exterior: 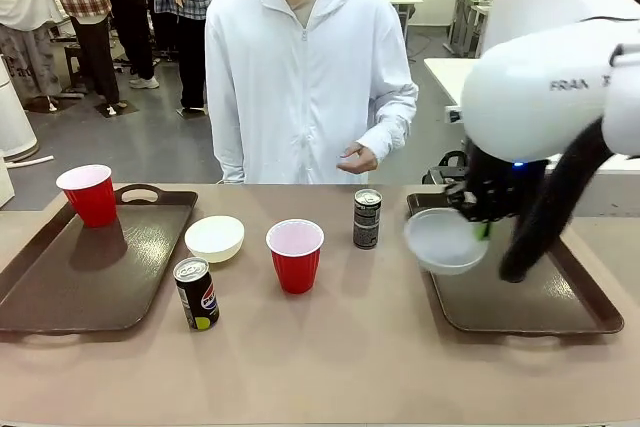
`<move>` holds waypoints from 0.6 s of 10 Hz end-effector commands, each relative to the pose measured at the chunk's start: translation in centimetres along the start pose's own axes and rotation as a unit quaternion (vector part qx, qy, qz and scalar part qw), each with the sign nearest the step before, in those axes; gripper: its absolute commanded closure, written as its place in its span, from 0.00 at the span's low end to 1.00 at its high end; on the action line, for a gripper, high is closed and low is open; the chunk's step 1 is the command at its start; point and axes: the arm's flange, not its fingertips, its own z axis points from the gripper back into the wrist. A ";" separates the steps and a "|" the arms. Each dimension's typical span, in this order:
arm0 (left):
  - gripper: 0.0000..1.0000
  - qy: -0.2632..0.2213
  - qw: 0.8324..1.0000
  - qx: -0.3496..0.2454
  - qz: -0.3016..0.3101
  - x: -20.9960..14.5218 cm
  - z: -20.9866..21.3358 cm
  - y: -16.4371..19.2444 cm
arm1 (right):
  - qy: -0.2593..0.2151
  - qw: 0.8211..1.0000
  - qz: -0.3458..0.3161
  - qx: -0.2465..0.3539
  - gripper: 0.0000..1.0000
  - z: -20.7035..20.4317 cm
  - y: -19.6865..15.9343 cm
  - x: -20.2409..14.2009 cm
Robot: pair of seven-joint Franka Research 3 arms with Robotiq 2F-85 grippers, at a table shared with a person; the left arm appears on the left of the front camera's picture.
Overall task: Prepare tableware on both trays.
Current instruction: Pick up a Picnic Bowl from the table and place it on a Handle tray.
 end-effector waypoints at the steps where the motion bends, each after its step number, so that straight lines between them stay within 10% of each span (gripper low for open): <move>1: 0.00 -0.003 1.000 -0.006 0.001 0.0 0.1 0.0 | -0.030 0.999 -0.005 -0.021 1.00 -1.1 -5.9 0.4; 4: 0.00 -0.003 1.000 -0.006 0.001 0.0 0.1 0.0 | -0.036 0.997 -0.058 0.020 1.00 -2.4 -14.2 0.8; 6: 0.00 -0.003 1.000 -0.006 0.001 0.0 0.1 0.0 | -0.026 0.999 -0.045 0.002 1.00 -1.5 -13.3 0.7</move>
